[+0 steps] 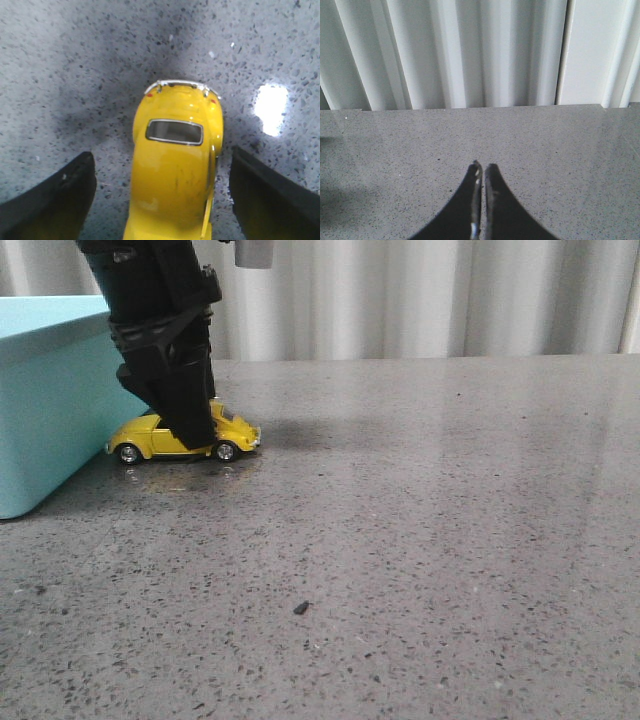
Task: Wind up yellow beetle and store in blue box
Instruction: 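Lower the left gripper around the car's body and close it, then lift the car with the left gripper and carry it over the box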
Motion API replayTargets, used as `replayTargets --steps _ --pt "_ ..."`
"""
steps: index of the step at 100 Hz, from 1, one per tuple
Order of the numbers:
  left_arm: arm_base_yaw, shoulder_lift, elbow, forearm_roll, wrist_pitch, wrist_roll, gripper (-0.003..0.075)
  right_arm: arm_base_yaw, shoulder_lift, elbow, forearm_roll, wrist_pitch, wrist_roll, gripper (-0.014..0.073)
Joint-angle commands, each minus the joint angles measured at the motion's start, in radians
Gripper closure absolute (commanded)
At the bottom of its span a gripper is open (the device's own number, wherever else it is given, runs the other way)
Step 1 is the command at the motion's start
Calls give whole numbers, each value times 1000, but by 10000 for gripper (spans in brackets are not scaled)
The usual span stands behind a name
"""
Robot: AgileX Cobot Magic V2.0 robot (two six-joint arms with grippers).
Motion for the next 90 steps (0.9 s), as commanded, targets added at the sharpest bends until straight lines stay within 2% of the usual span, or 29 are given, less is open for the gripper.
replayTargets --steps 1,64,90 --pt "-8 -36 -30 -8 -10 0 213 0 3 -25 4 -77 -5 655" --pt "-8 -30 -30 -8 -2 0 535 0 3 -25 4 -83 -5 655" --pt "-8 -30 -30 -8 8 0 612 0 3 -25 4 -88 -5 655"
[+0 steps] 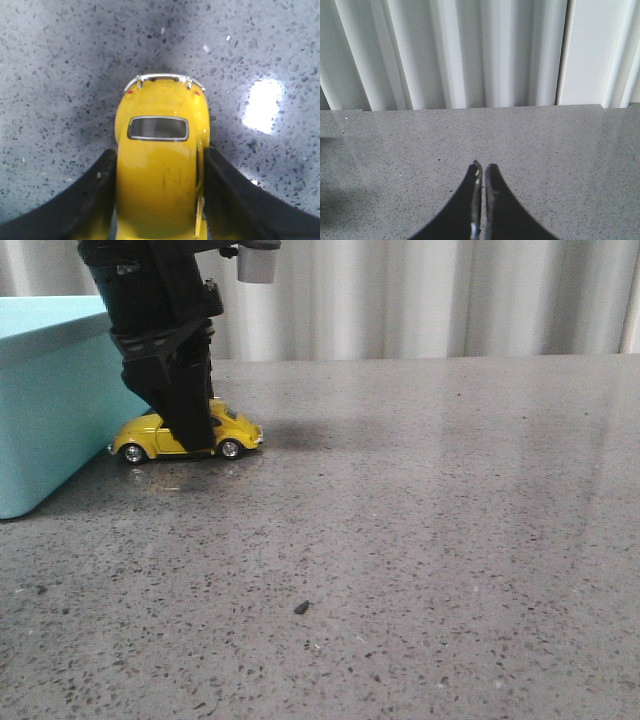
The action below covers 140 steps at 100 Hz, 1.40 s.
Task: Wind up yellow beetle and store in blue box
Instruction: 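Lift the car with the left gripper and carry it over the box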
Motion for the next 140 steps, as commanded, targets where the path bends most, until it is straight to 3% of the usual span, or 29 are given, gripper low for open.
replayTargets --steps 1,54,92,120,140 --pt "-8 -45 -29 -11 0 0 614 0 3 -25 4 -90 -5 655" --pt "-8 -45 -205 -57 66 0 641 0 3 -25 -2 -96 -5 655" --pt "-8 -47 -410 -58 133 -98 641 0 3 -25 -13 -98 -5 655" --pt "-6 -62 -548 32 188 -182 641 0 3 -25 -13 -98 -5 655" --pt "34 -101 -564 42 188 -184 641 0 3 -25 -16 -98 -5 655"
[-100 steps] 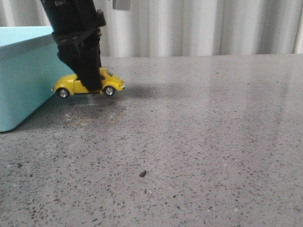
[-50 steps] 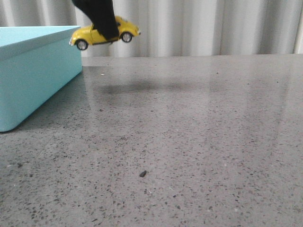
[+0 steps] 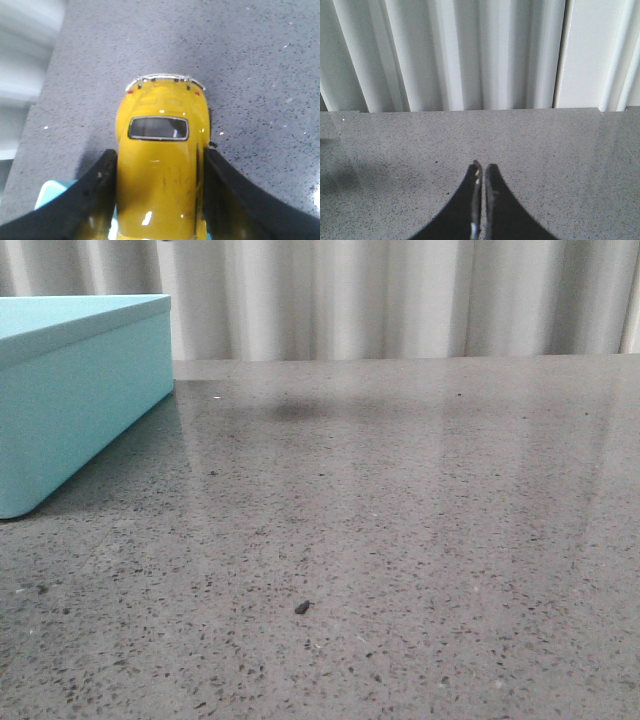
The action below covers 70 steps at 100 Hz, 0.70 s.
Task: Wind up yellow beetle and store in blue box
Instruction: 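Lift the car with the left gripper and carry it over the box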
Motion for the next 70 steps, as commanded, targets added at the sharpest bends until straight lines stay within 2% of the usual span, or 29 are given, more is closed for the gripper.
replayTargets --steps 1,36,51,70 --pt "27 -81 -36 0 6 -18 641 0 3 -25 -6 -90 -6 655" --pt "216 -147 -36 0 6 -99 641 0 3 -25 -6 -86 -6 655" --pt "318 -154 -36 -1 6 -182 641 0 3 -25 -13 -86 -12 655" --pt "399 -152 31 -11 6 -230 641 0 3 -25 -16 -91 -12 655"
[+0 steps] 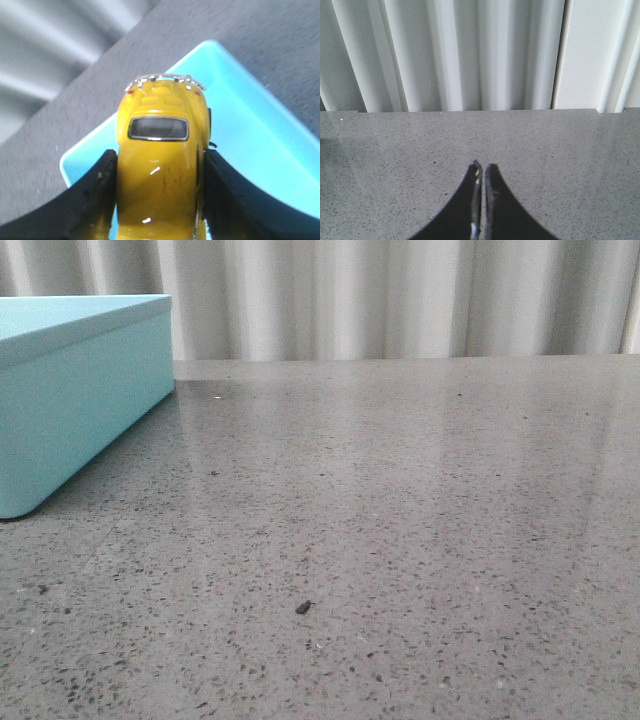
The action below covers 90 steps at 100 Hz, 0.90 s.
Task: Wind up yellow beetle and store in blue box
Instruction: 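Lift the car with the left gripper and carry it over the box, then lower the car into the blue box and open the left gripper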
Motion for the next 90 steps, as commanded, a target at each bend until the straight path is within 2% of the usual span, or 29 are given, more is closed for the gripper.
replayTargets --steps 1,45,90 --pt "25 -51 17 -18 -2 -35 641 0 3 -25 -9 -88 -12 655" --pt "32 -42 314 -36 -20 -47 641 0 3 -25 -9 -95 -12 655" --pt "32 -41 501 -58 -188 -52 636 0 3 -25 -9 -111 -12 655"
